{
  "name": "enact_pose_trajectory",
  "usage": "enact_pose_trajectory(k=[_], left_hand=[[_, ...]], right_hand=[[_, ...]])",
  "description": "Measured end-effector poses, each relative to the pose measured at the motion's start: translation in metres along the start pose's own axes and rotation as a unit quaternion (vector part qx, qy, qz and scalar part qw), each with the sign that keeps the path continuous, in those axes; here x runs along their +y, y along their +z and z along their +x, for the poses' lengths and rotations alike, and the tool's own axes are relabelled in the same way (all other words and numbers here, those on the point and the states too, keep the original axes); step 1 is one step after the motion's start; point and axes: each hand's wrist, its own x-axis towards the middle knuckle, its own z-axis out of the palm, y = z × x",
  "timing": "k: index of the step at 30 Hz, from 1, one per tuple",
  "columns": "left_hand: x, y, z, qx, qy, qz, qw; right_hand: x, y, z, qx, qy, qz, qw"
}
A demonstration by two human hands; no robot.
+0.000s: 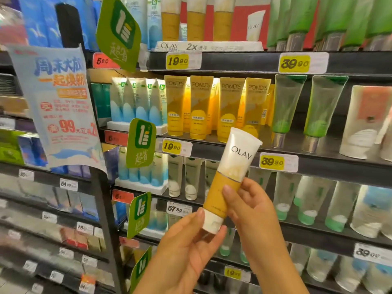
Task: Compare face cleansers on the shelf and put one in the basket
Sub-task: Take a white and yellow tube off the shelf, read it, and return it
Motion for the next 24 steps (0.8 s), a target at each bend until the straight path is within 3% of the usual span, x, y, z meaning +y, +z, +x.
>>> enact_pose_trajectory(k=[9, 24], left_hand=[[0.03, -0.037, -0.03, 0.003, -0.065, -0.033, 0.997], [0.031, -0.07, -0.07, -0.022, -0.153, -0.083, 0.984]], right_hand=[[0.03, 0.043, -0.029, 0.069, 0.009, 0.062, 0.996], [0.036, 0.064, -0.093, 0.062, -0.021, 0.08, 0.995]])
